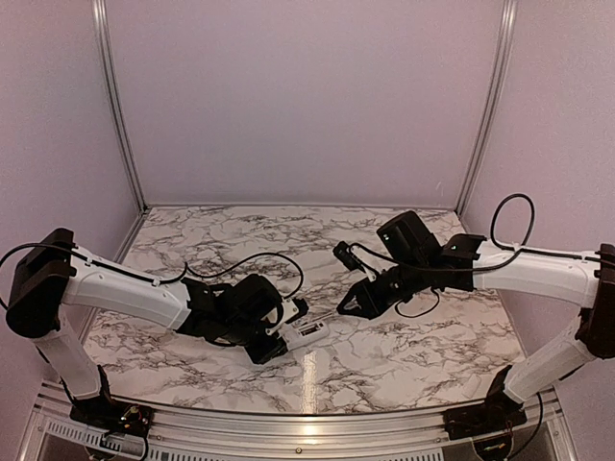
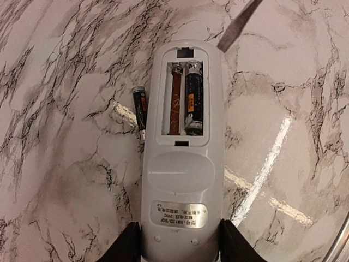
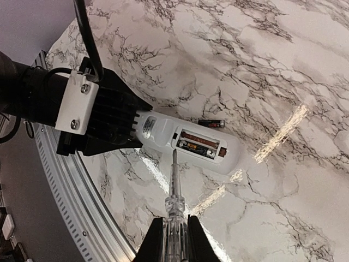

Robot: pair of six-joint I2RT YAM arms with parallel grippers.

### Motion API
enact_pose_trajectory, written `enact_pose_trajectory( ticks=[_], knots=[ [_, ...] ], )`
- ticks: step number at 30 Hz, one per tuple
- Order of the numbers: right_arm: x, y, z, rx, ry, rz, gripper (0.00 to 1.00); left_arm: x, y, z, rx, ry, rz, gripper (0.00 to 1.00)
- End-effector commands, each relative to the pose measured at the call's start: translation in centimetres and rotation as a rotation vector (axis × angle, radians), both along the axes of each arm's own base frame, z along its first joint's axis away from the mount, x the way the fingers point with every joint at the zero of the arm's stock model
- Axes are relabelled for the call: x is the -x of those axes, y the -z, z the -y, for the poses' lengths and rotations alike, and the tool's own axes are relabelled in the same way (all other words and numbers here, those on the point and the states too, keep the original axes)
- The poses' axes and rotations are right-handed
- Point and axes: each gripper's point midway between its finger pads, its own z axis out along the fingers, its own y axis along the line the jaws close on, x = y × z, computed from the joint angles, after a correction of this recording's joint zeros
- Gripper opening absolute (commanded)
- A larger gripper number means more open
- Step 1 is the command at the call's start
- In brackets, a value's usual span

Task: Unload the batteries from the remote control

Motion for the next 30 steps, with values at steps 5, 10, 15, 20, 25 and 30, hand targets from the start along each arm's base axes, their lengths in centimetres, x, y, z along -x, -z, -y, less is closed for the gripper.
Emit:
enact_pose_trajectory(
  ticks=[5,10,15,20,25,30],
  knots=[
    [0.2,-1.5,1.2,0.04,0.044,0.009,0.0,-1.2,-1.9,-0.1,-0.026,-0.014,0.169,0.0],
    [-0.5,-1.3,1.4,0.062,0.116,-0.033,0.0,-2.0,-2.9,-0.4,-0.059,-0.055,0.268,0.0],
    [-1.5,-2.4,0.6,0.061,0.156,-0.05,0.0,-2.2,-3.3,-0.4,-0.107,-0.064,0.338,0.0],
    [-2.1,-2.8,0.4,0.093,0.193,-0.08,0.0,-2.4,-3.8,-0.3,-0.107,-0.074,0.355,0.0],
    [-2.6,-3.6,0.5,0.107,0.237,-0.09,0.0,-2.3,-4.4,0.1,-0.08,-0.076,0.354,0.0],
    [-2.7,-4.7,0.9,0.124,0.272,-0.109,0.0,-2.1,-5.2,0.8,-0.017,-0.067,0.359,0.0]
  ],
)
